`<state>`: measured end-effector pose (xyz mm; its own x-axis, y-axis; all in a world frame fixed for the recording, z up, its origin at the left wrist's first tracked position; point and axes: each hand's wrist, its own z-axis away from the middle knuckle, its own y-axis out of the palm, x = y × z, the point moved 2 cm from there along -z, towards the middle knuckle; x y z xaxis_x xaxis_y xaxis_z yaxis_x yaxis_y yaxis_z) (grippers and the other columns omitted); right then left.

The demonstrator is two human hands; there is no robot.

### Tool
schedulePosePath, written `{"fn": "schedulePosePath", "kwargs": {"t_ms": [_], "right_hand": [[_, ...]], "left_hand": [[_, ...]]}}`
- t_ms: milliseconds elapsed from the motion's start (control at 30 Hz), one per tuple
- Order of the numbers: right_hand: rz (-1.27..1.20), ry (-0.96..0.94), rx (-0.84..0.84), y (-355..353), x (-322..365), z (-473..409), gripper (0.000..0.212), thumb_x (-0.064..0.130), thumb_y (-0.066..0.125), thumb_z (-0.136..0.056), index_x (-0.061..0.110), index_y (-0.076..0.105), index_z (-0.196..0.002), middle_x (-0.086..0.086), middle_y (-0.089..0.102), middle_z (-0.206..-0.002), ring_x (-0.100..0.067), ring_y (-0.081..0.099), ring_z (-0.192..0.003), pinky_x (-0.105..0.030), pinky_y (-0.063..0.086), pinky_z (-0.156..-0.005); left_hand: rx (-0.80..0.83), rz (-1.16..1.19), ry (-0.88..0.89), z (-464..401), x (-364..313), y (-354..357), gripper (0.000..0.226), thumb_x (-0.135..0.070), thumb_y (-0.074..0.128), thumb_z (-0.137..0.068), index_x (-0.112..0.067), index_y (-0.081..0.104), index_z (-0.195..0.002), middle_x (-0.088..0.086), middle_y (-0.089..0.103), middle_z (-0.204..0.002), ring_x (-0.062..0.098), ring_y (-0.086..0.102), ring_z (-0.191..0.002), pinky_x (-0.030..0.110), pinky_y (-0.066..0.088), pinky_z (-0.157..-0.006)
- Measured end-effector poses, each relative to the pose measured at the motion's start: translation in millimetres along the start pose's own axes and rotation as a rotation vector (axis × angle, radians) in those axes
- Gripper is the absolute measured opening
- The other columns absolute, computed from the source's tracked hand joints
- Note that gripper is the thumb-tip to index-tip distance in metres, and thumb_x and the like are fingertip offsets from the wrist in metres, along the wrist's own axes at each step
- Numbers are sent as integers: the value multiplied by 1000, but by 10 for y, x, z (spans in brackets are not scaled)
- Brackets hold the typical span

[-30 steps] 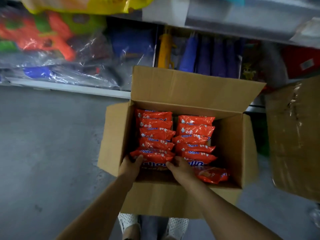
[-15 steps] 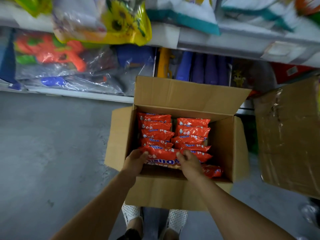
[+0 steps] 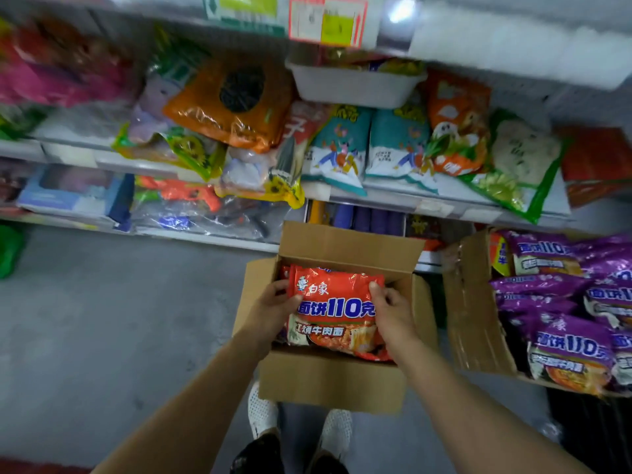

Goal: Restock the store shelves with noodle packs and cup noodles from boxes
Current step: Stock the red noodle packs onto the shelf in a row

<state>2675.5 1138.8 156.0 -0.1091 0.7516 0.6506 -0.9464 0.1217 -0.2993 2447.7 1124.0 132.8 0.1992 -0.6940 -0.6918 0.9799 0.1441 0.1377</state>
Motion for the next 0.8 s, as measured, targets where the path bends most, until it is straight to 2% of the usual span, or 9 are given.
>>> {"fn": "schedulePosePath", "kwargs": {"t_ms": [67, 133, 200, 300, 433, 467, 533, 667, 800], "right_hand": [[-67, -30, -45, -125, 300, 281, 35, 44, 60, -99, 10, 64, -94, -7, 75, -85, -31, 74, -84, -25, 51, -57], [-92, -58, -62, -208, 576, 542, 37, 45, 60, -99, 10, 66, -90, -5, 75, -78, -25, 74, -72, -20, 52, -50], [-125, -73, -62, -297, 840, 803, 39, 51, 60, -97, 13, 66, -86, -5, 76, -78, -23, 74, -70, -30, 61, -62], [-197, -107, -77, -415, 1195, 1092, 41, 53, 64, -93, 15, 62, -78, -4, 75, -78, -26, 73, -76, -46, 61, -83], [-223, -192, 2, -601, 1568, 1416, 56, 79, 64, -74, 25, 72, -82, 0, 78, -83, -24, 76, -80, -50, 60, -84], [-243, -211, 39, -648, 1674, 1513, 52, 79, 65, -74, 29, 74, -85, 1, 79, -85, -24, 77, -82, -49, 61, -84], [-308, -234, 108, -727, 1873, 1707, 38, 62, 70, -84, 26, 73, -96, -1, 79, -91, -26, 77, -85, -49, 61, -84], [-355, -393, 268, -826, 2234, 2094, 39, 32, 76, -89, 28, 63, -125, -3, 77, -108, -24, 76, -93, -44, 62, -80], [-389, -521, 272, -929, 2559, 2381, 40, 26, 76, -89, 26, 62, -126, -2, 76, -110, -21, 76, -92, -39, 62, -75]], "left_hand": [[-15, 6, 39, 289, -304, 47, 25, -12, 68, -93, -14, 59, -116, 15, 76, -105, 25, 76, -86, 32, 59, -65], [-25, 37, 59, 554, -585, 120, 19, -14, 67, -95, -10, 63, -113, 13, 77, -97, 23, 75, -78, 28, 58, -60], [-22, 86, 76, 832, -838, 208, 14, -16, 66, -96, -6, 66, -106, 15, 77, -92, 24, 75, -75, 31, 58, -60], [-98, 170, 103, 1184, -1143, 316, 21, -19, 71, -92, -5, 65, -107, 15, 77, -95, 27, 74, -79, 36, 57, -69], [-162, 294, 192, 1628, -1552, 457, 24, -19, 74, -90, -7, 61, -107, 19, 74, -106, 33, 72, -93, 49, 58, -84], [-179, 314, 227, 1733, -1664, 497, 24, -19, 74, -90, -8, 60, -107, 19, 73, -111, 34, 70, -100, 53, 56, -91], [-205, 368, 291, 1937, -1872, 578, 20, -20, 73, -90, -12, 59, -102, 16, 73, -111, 34, 69, -105, 55, 54, -94], [-243, 424, 413, 2317, -2305, 742, 15, -25, 67, -96, -14, 58, -100, 6, 73, -96, 17, 70, -79, 35, 56, -60], [-250, 482, 449, 2632, -2688, 842, 18, -29, 61, -100, -12, 62, -100, 15, 74, -94, 28, 71, -78, 48, 60, -74]]}}
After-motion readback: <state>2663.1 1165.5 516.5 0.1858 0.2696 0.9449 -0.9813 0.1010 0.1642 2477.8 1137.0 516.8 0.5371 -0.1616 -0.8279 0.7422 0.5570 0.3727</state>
